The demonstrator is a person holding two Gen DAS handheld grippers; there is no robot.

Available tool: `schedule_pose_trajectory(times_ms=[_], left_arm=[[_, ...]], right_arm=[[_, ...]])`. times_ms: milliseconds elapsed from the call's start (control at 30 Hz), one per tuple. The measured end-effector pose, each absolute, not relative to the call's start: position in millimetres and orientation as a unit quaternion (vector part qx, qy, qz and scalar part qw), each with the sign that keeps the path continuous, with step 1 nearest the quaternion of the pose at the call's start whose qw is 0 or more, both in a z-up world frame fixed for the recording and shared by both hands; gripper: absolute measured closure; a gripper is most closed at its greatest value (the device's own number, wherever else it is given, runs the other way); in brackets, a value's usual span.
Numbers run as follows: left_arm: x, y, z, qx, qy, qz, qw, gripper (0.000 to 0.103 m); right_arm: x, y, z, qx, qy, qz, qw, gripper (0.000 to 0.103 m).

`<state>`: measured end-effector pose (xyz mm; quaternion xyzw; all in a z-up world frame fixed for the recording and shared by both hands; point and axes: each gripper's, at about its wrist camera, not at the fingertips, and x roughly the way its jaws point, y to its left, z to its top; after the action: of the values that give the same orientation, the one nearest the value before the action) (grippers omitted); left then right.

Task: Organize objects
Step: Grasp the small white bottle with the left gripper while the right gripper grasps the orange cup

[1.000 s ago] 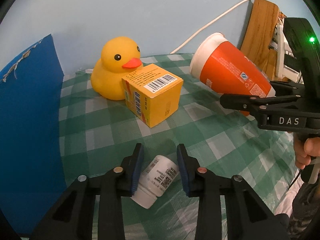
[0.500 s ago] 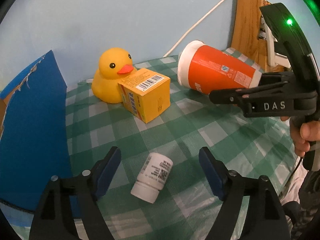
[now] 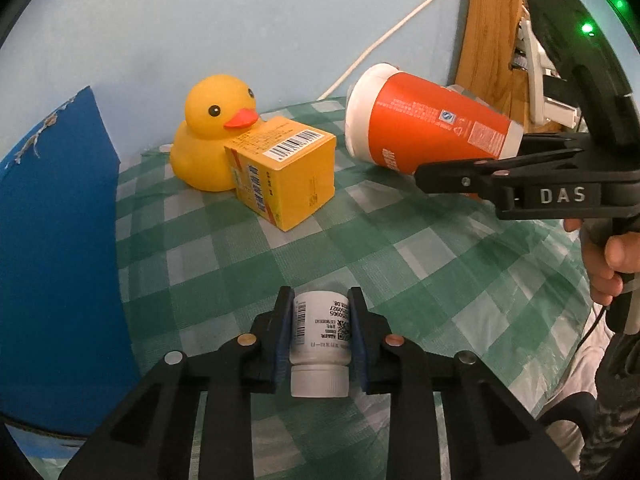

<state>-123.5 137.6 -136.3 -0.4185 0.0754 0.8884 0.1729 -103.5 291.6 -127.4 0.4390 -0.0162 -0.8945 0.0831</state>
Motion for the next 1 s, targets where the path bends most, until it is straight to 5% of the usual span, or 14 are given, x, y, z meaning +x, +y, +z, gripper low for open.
schedule_pose_trajectory(times_ms=[833, 1000], left_arm=[[-123.7, 130.9, -103.3, -0.391, 0.068, 0.901, 0.178, 0.076], [-124.1, 129.2, -102.2, -0.391, 0.066, 0.9, 0.18, 0.076]], right_arm=[[-113.2, 271.6, -117.4, 0.43, -0.001, -0.898, 0.09, 0.039], [-108.2, 289.0, -114.6, 0.415, 0.003, -0.906, 0.086, 0.026]])
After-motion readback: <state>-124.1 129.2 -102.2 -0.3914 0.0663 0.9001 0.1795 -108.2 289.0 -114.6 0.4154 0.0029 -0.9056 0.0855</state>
